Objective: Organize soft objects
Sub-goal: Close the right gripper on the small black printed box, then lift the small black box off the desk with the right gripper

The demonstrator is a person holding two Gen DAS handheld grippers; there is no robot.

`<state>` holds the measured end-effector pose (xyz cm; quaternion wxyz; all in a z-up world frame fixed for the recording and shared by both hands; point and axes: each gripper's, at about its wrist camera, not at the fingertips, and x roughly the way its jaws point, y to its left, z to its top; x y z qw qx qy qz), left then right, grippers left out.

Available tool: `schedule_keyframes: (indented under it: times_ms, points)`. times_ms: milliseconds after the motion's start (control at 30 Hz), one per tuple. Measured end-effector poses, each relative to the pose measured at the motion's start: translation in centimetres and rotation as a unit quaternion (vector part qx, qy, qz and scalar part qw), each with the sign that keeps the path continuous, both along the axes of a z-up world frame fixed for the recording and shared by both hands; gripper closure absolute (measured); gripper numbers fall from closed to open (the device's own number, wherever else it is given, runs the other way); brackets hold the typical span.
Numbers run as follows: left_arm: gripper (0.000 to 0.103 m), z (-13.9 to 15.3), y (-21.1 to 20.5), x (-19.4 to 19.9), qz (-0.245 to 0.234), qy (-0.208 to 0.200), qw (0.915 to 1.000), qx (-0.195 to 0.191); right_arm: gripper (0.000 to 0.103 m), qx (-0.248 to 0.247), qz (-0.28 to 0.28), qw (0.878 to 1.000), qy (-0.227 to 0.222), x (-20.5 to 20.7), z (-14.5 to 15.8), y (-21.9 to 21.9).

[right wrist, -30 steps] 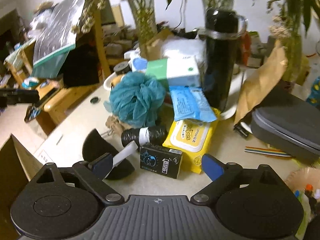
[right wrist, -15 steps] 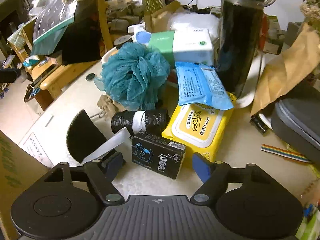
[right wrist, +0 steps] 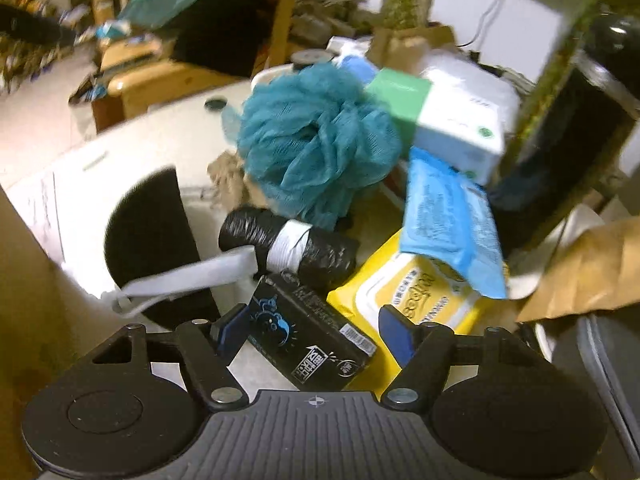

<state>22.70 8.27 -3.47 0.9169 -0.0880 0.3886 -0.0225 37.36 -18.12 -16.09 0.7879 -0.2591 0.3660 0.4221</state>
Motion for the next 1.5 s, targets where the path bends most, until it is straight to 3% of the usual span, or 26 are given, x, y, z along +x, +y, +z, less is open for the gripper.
schedule_keyframes:
  times_ms: [67,167,400,733,933,1167,1500]
  points:
    - [0.045,-0.1,-0.1,0.1,-0.001,0.003,1.0000,0.000,0.031,-0.022,0.012,1.000,-0.010,-0.1,-0.8,0.6]
    - [0.045,-0.1,-0.2,0.3,-0.002,0.005,1.0000,-0.002,0.051,-0.051,0.027,0.998,-0.028,-0.5,-1.0,1.2]
    - [0.045,-0.2,-0.3,0.3,-0.003,0.006,1.0000,-0.006,0.071,-0.079,0.051,0.995,-0.035,-1.7,0.1,0.8]
    - [0.045,-0.5,0.1,0.5,0.007,0.011,0.9998,-0.014,0.066,-0.097,0.022,0.995,0.017,-1.1,-1.3,0.3]
    - [0.045,-0.6,0.2,0.3,0.011,0.007,0.9999,0.005,0.074,-0.092,0.013,0.995,0.042,-1.1,-1.8,-0.7]
    - [0.045,-0.4,0.1,0.3,0.003,-0.004,1.0000,0.002,0.075,-0.067,0.011,0.997,0.036,-2.4,1.3,-1.4]
    - [0.045,-0.5,0.0,0.6,-0.025,-0.008,0.9995,0.018,0.075,0.001,-0.094,0.996,0.010,-4.1,6.6,-3.7]
